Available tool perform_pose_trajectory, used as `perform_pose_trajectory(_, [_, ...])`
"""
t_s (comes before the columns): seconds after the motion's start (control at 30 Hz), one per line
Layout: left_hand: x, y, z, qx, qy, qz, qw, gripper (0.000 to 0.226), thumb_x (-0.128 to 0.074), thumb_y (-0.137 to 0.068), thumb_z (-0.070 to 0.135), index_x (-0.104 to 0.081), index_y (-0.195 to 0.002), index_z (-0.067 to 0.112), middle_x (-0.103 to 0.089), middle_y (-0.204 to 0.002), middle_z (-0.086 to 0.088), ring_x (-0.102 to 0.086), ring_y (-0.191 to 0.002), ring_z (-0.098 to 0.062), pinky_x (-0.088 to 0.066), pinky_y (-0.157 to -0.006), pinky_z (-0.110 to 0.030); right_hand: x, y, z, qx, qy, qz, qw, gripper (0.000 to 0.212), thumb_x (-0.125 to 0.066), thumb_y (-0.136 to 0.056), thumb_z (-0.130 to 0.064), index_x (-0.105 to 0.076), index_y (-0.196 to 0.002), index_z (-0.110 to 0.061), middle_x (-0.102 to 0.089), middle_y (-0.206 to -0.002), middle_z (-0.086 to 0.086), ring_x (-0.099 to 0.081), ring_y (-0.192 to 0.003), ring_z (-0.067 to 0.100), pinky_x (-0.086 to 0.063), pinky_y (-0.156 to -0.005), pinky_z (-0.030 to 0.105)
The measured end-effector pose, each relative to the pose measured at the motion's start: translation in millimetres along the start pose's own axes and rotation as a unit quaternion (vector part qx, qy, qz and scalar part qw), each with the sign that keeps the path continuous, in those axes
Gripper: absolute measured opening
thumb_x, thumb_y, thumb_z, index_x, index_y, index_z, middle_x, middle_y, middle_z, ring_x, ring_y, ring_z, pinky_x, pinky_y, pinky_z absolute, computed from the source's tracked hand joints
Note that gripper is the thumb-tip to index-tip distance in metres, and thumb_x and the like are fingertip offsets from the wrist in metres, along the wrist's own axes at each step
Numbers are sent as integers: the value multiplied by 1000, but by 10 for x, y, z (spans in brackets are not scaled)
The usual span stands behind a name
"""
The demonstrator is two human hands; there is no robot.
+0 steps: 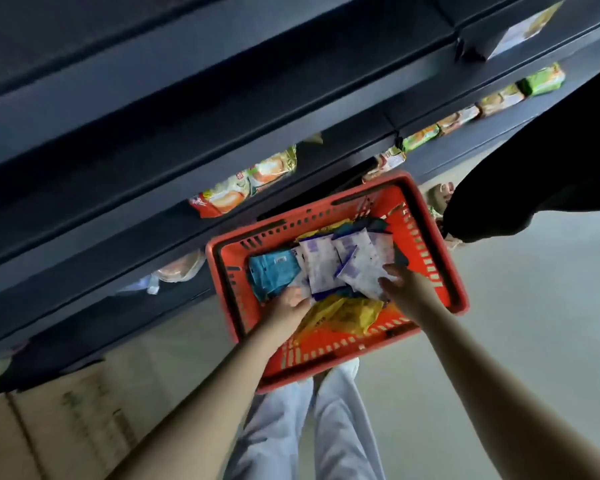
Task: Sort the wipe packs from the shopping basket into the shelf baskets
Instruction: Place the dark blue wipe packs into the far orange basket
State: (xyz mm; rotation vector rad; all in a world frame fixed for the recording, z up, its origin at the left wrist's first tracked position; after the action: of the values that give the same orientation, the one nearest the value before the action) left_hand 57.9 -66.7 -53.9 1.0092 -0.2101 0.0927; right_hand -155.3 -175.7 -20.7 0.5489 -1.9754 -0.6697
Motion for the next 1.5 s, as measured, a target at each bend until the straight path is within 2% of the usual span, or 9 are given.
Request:
perform_pose_trajectory(0.1, [-124,-477,-32,30,24,30,999,39,-56,-95,18,-50,-129,0,-58,-128,-17,-57,-117,-33,-46,-97,-45,-233,-338,101,14,13,-11,1000,42,-55,-94,-31,-53,-135,-22,-61,-129,11,-62,-109,28,-48,-83,31])
perform_pose_trajectory(0.27, [-180,-865,24,58,73,95,991,30,-61,-92,34,-57,-118,17,-60,-107,0,-59,-97,-20,-50,-82,-33,-367,-559,193,31,-4,39,999,46,-67,-87,-36,-57,-130,-25,-59,-133,2,-58,-116,27,-47,-94,35])
perform_pose_trajectory(0.5, [-239,-939,-83,123,159,101,974,23,-69,-86,36,-56,-101,26,-66,-113,-6,-66,-97,-26,-59,-81,-46,-377,-620,259,-4,54,55,997,51,-71,-80,-43,-53,-126,-32,-53,-132,1,-45,-120,32,-45,-96,50])
perform_pose_trajectory(0.8, [-197,-987,52,142,142,92,975,31,-60,-92,42,-63,-111,17,-65,-87,0,-51,-57,-8,-35,-38,-16,-369,-642,225,-30,69,81,994,47,-72,-79,-45,-55,-120,-31,-58,-124,2,-44,-118,31,-41,-99,45])
perform_pose_trajectory(0.93, [-199,-936,148,93,136,86,983,23,-62,-92,37,-66,-102,16,-71,-101,-4,-65,-78,-14,-54,-63,-25,-366,-549,204,3,64,99,993,45,-71,-83,-39,-60,-121,-19,-60,-120,6,-49,-112,31,-45,-93,46])
perform_pose_trajectory(1.1, [-32,-591,246,40,160,110,980,23,-67,-86,37,-57,-71,23,-70,-94,-13,-68,-89,-31,-53,-71,-37,-100,-150,75,-12,-150,194,969,24,-65,-90,-19,-60,-113,-12,-68,-105,3,-58,-82,12,-41,-54,15])
perform_pose_trajectory(1.2, [130,-141,300,26,209,111,971,24,-69,-83,35,-53,-70,22,-68,-99,-22,-66,-95,-41,-48,-71,-43,127,221,-101,-19,-266,193,944,27,-63,-92,-19,-59,-117,-14,-68,-106,-1,-64,-86,10,-47,-56,15])
perform_pose_trajectory(1.37, [460,1104,633,-27,284,82,955,14,-67,-89,25,-62,-94,14,-72,-104,-15,-69,-95,-32,-51,-90,-52,535,1000,-618,3,-432,98,896,27,-72,-85,-19,-62,-110,-16,-72,-102,2,-71,-91,20,-59,-80,45])
perform_pose_trajectory(1.5, [787,2146,898,-75,328,96,937,35,-75,-77,32,-63,-107,18,-71,-111,-8,-67,-105,-30,-48,-98,-55,844,1656,-1142,51,-433,32,899,69,-90,-61,-38,-58,-117,-17,-71,-108,2,-71,-95,19,-58,-82,46])
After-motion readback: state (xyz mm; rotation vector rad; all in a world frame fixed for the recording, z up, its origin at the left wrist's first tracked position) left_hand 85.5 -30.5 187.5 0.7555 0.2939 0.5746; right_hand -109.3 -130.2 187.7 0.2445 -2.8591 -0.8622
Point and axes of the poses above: each hand's wrist, its own y-axis away from the middle knuckle, its own x-axis out of the back of the hand, z = x × y, the point moved 5 cm from there along -y, towards the middle knuckle
